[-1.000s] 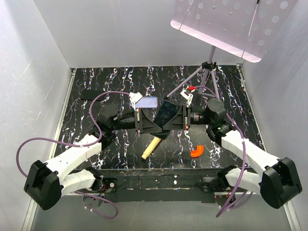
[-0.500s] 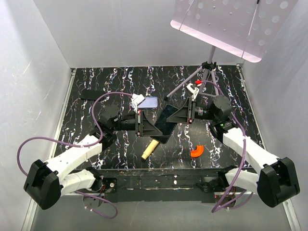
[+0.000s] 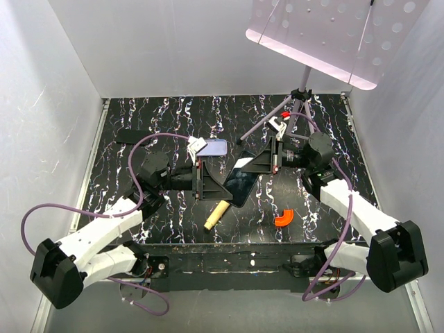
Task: Take the phone out of the phone case
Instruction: Pick up the phone at the center of the board, then remove the phone case from the phone.
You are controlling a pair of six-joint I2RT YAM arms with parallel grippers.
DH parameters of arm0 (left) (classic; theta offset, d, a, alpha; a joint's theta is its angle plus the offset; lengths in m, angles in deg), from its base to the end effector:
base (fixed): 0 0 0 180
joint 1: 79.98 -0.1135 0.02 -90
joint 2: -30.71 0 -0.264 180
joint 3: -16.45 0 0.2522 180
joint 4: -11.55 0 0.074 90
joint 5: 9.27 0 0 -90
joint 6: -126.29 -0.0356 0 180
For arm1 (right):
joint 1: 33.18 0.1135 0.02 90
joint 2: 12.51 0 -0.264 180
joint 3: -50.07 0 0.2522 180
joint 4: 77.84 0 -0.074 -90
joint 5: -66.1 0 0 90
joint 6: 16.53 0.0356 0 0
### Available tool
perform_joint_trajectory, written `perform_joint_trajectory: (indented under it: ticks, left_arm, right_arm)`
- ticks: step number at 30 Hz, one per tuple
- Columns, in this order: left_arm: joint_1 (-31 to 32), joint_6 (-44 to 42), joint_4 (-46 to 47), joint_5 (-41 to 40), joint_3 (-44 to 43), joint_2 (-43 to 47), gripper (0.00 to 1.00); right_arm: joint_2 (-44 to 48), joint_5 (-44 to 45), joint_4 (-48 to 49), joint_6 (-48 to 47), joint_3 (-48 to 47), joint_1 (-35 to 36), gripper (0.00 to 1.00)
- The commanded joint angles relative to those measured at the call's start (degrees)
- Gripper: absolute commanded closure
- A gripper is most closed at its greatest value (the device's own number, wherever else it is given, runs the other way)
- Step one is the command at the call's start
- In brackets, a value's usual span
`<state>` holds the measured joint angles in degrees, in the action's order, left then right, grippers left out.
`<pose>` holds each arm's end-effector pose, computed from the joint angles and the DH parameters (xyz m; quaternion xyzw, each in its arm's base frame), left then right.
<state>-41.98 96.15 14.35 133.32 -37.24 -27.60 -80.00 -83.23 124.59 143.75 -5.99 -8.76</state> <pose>0.1625 -0.1628 0.3148 0.1805 0.6907 -0.6793 0.1699 0.2210 0.1340 0.3250 -0.1364 0.6578 0.7064 0.2227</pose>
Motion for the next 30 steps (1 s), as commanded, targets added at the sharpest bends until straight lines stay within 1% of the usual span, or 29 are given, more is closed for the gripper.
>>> perform_joint_trajectory:
  ticks: [1,7,9,12,14,15,17,19,23,25,27,28,30]
  left_arm:
    - [0.15,1.49,2.42,2.50,-0.77,1.88,0.53]
    - [0.15,1.23,3.30,4.44,-1.47,1.00,0.73]
    - [0.15,1.75,4.88,5.49,-1.82,0.82,0.76]
    - [0.15,1.67,7.25,7.86,-2.53,0.39,0.83]
    - [0.23,2.89,13.46,10.75,-2.62,-0.14,0.92]
    - [0.23,4.55,17.50,12.42,-2.70,-0.75,0.93]
    - [0.76,8.24,28.30,15.41,-3.40,-1.90,1.00]
    - [1.64,9.66,38.33,16.92,-4.19,-2.51,1.00]
    - [4.62,5.80,45.21,20.87,-10.16,-4.62,1.00]
    - [6.12,8.42,53.89,23.41,-12.89,-7.51,1.00]
    - [7.09,10.98,61.37,25.35,-15.44,-10.41,1.00]
    - [7.61,11.16,62.88,26.32,-17.10,-11.82,1.00]
    - [8.23,10.38,62.81,29.48,-19.74,-15.07,1.00]
  right_arm:
    - [2.53,-2.81,7.05,3.10,0.38,-1.22,0.99]
    - [0.87,-2.46,11.80,6.44,1.43,-1.57,0.99]
    - [0.16,-2.11,13.73,7.93,1.70,-1.57,0.99]
    - [-1.07,-1.93,13.30,8.82,1.35,-1.57,0.99]
    - [-1.86,-2.54,13.47,9.35,1.17,-1.66,0.99]
    - [-2.30,-2.81,13.65,9.87,1.08,-1.66,0.99]
    - [-2.91,-3.68,13.74,10.84,0.56,-1.66,0.99]
    - [-3.27,-4.21,14.44,12.24,-0.05,-1.57,0.99]
    - [-3.53,-5.09,16.36,16.01,-1.20,-1.40,0.99]
    - [-3.79,-5.18,19.70,19.96,-1.55,-1.14,0.99]
    - [-4.67,-4.83,25.31,25.06,-1.64,-1.05,0.99]
    - [-5.28,-4.74,29.43,28.56,-1.90,-0.87,0.99]
    - [-6.86,-4.74,36.20,34.45,-2.52,-0.78,0.99]
